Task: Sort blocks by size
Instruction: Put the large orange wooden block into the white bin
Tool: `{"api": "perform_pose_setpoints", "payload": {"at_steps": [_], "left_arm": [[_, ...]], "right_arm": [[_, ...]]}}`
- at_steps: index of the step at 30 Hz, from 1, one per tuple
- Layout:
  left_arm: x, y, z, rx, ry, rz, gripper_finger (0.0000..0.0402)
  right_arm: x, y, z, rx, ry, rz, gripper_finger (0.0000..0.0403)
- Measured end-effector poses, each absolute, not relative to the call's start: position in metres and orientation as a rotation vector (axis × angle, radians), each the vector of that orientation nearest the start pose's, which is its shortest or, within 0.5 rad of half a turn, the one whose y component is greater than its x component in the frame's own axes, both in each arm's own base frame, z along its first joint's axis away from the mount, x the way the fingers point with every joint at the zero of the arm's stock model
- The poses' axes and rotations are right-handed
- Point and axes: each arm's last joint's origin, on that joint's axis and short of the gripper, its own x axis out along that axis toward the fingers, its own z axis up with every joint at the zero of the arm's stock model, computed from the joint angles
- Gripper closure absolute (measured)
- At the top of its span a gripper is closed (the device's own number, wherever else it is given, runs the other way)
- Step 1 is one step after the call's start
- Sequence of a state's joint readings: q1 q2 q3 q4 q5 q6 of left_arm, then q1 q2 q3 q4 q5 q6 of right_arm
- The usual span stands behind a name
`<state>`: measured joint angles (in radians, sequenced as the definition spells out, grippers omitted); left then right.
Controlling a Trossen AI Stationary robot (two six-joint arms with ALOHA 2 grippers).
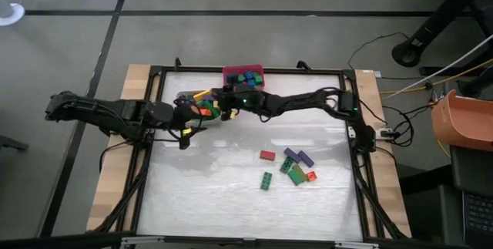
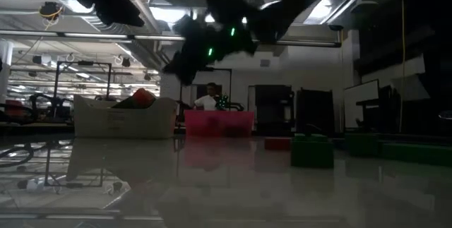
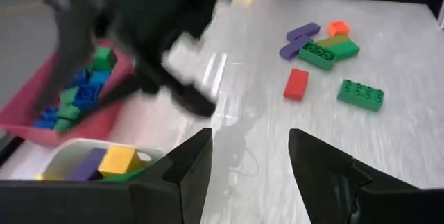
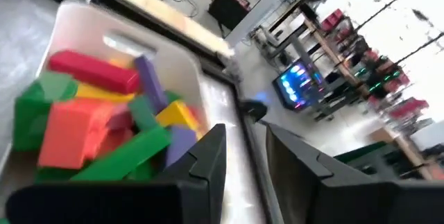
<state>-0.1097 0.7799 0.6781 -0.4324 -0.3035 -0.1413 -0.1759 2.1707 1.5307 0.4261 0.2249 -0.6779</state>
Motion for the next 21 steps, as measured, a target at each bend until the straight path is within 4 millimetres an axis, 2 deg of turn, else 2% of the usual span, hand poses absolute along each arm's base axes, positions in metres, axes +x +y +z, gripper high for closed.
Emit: {"api": "perform_pose_setpoints", "payload": {"at_steps": [5, 10, 15, 21], "left_arm": [[0.183, -0.011, 0.262, -0.045, 0.579, 0.239, 0.0225], [0.221, -0.017, 0.243, -0.006, 0.576, 0.192, 0.0225], [0.268, -0.025, 0.216, 0.048, 0.501, 0.078, 0.0225], [0.309, -0.033, 0.173, 0.054, 0.417, -0.047, 0.0225]], "right_arm": [[0.461, -0.066, 0.253, -0.745, 0.465, -0.207, 0.0299], [0.417, -0.041, 0.301, -0.772, 0.640, -0.164, 0.0299], [0.375, -0.016, 0.332, -0.740, 0.757, -0.208, 0.0299], [0.342, 0.008, 0.349, -0.636, 0.810, -0.196, 0.0299]]}}
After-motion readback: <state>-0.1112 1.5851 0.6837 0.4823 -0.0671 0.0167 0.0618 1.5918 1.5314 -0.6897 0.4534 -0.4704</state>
